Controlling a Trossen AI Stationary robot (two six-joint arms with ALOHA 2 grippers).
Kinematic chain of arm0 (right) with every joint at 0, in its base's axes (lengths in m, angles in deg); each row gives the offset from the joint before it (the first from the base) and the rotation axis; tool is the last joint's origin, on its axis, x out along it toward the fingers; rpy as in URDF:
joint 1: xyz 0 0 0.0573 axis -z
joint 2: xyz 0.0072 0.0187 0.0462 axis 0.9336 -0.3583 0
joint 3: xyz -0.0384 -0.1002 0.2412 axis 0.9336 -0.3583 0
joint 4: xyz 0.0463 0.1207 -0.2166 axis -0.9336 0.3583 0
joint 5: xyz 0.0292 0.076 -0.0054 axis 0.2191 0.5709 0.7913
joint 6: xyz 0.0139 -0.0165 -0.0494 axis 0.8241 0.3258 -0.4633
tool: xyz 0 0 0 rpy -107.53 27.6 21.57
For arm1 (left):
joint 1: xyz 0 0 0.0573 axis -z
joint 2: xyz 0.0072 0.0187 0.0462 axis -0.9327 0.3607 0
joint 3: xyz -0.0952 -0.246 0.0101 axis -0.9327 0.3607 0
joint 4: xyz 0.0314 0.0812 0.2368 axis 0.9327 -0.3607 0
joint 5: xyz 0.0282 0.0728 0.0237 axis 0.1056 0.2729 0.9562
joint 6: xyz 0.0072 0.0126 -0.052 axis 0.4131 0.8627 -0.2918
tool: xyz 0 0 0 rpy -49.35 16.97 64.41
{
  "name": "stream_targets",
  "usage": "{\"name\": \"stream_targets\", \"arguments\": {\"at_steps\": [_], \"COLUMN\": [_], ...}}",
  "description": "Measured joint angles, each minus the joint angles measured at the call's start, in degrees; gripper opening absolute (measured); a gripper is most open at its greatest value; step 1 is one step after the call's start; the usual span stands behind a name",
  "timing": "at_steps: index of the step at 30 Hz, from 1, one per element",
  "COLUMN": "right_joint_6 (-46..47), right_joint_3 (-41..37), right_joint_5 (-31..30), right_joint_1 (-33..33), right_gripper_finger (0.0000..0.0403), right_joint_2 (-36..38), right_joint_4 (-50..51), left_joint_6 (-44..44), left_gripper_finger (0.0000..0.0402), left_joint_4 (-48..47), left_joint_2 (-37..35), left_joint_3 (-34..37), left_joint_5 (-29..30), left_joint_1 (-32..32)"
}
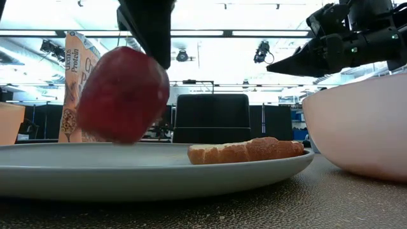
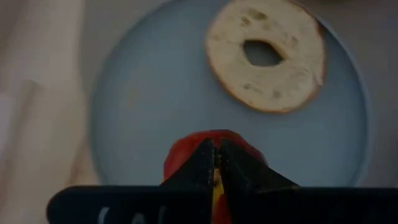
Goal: Arrange a breakfast setting
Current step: Put apple on the blue plate
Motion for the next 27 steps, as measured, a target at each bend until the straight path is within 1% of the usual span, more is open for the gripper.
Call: {"name": "stream_targets", "arguments": {"at_steps": [7, 10, 13, 16, 19, 23, 27], "right_joint_6": [0.13, 0.13, 0.13, 0.15, 0.24, 0.59, 0.59], "right_joint_3": [0.0, 0.0, 0.0, 0.0, 0.0, 0.0, 0.0], "right_joint_5": [1.79, 2.54, 2.57, 2.57, 2.57, 2.71, 2.79], "right_joint_1": [0.0, 0.02, 0.02, 0.0, 0.02, 0.02, 0.02], "right_gripper_finger": [0.0164, 0.0164, 0.0164, 0.0164, 0.0164, 0.0164, 0.0164], "right_joint_2": [0.0, 0.0, 0.0, 0.0, 0.0, 0.0, 0.0], "right_joint_4": [-0.21, -0.45, -0.52, -0.54, -0.8, -1.4, -1.42], "left_joint_6": [0.16, 0.61, 1.56, 1.32, 0.27, -0.01, 1.46], "left_gripper_finger": [0.0022, 0.0022, 0.0022, 0.0022, 0.0022, 0.0022, 0.0022], "left_joint_4": [-1.25, -1.04, 1.27, 4.15, 8.91, 22.96, 38.35], "left_joint_2": [-1.55, -1.49, -1.95, -4.62, -9.88, -17.34, -22.69], "left_joint_3": [-0.02, 0.19, 3.04, 7.82, 14.23, 26.76, 38.44], "left_joint_5": [7.84, 8.53, 8.88, 9.07, 10.71, 13.07, 13.37], "left_joint_1": [2.26, 2.52, 2.72, 3.1, 4.2, 6.15, 7.62]}}
